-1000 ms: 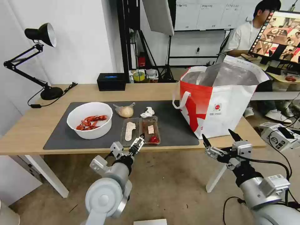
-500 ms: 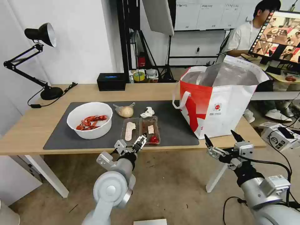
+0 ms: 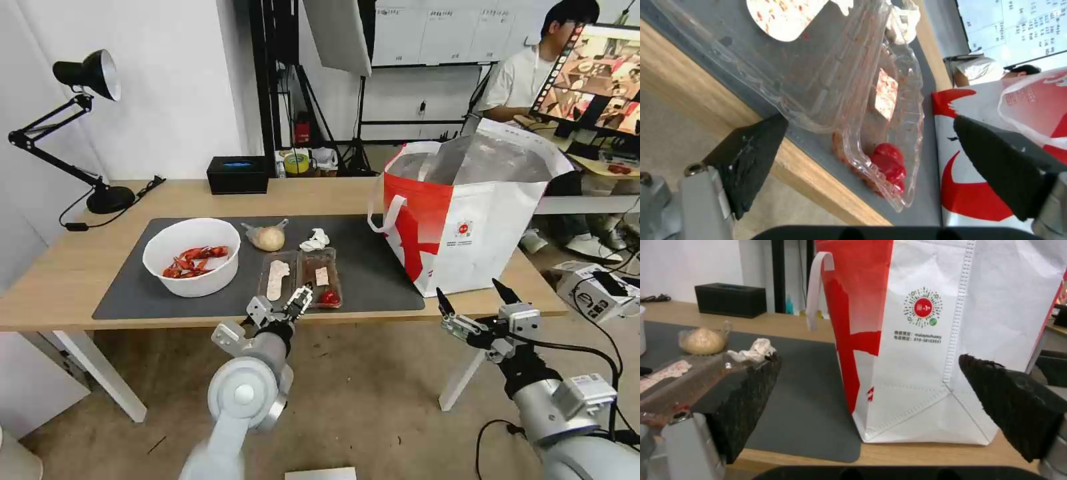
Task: Pick up the trash from the table and place it into the takeout bag.
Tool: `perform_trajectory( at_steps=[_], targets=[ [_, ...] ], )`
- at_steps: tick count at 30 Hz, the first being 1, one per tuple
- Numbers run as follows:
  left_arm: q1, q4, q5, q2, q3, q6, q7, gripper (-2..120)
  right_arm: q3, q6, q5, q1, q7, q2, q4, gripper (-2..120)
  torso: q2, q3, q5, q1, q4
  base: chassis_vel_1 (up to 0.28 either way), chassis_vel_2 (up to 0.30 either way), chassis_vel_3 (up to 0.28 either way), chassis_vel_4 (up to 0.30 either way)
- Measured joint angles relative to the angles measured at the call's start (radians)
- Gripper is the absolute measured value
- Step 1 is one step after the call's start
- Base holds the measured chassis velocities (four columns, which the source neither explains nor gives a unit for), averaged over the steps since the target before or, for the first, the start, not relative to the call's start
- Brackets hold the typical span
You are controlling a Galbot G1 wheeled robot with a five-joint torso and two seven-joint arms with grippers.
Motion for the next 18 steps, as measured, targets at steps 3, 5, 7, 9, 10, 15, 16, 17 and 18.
perform_trajectory(
  at_steps=[3,5,7,9,10,15,16,17,18],
  targets=[
    [0.0,0.002,0.0,-0.002,-0.002,-0.016,-0.001,100,0.0,0.001,0.0,-0.001,0.0,0.0,-0.001,100,0.0,0.0,-0.0002,0.0,-0.0002,0.0,0.0,0.0,0.0],
    [0.0,0.003,-0.001,-0.003,-0.004,-0.021,-0.001,100,0.0,0.001,-0.001,-0.001,0.0,0.0,-0.001,100,0.0,0.0,-0.0002,0.0,-0.0003,0.0,0.0,0.0,0.0],
    [0.001,0.001,-0.001,-0.004,-0.008,-0.031,0.0,100,-0.001,0.004,-0.002,-0.003,-0.001,0.001,-0.002,100,0.0,0.0,-0.0002,0.0,-0.0002,0.0,0.0,0.0,0.0],
    [0.002,0.0,-0.001,-0.004,-0.009,-0.034,0.0,100,-0.001,0.004,-0.003,-0.004,-0.001,0.001,-0.002,100,0.0,0.0,-0.0002,0.0,-0.0001,0.0,0.0,0.0,0.0],
    [0.006,-0.004,0.0,-0.005,-0.01,-0.038,0.001,100,-0.002,0.005,-0.004,-0.005,-0.001,0.002,-0.002,100,0.0,0.0,-0.0002,0.0,0.0001,0.0,0.0,0.0,0.0],
    [0.013,-0.015,0.0,-0.01,-0.016,-0.057,0.015,100,-0.004,0.008,-0.01,-0.009,-0.002,0.008,-0.001,100,0.0,0.0,-0.0002,0.0,0.0002,0.0,0.0,0.0,0.0],
    [0.013,-0.015,0.0,-0.01,-0.016,-0.057,0.015,100,-0.004,0.008,-0.01,-0.009,-0.002,0.008,-0.001,100,0.0,0.0,-0.0002,0.0,0.0002,0.0,0.0,0.0,0.0],
    [0.015,-0.018,0.0,-0.011,-0.017,-0.062,0.022,100,-0.004,0.009,-0.011,-0.01,-0.002,0.009,-0.001,100,0.0,0.0,-0.0002,0.0,0.0002,0.0,0.0,0.0,0.0],
    [0.018,-0.024,-0.001,-0.013,-0.02,-0.078,0.043,100,-0.004,0.013,-0.015,-0.013,-0.003,0.01,-0.001,100,0.0,0.0,-0.0002,0.0,0.0002,0.0,0.0,0.0,0.0]
  ],
)
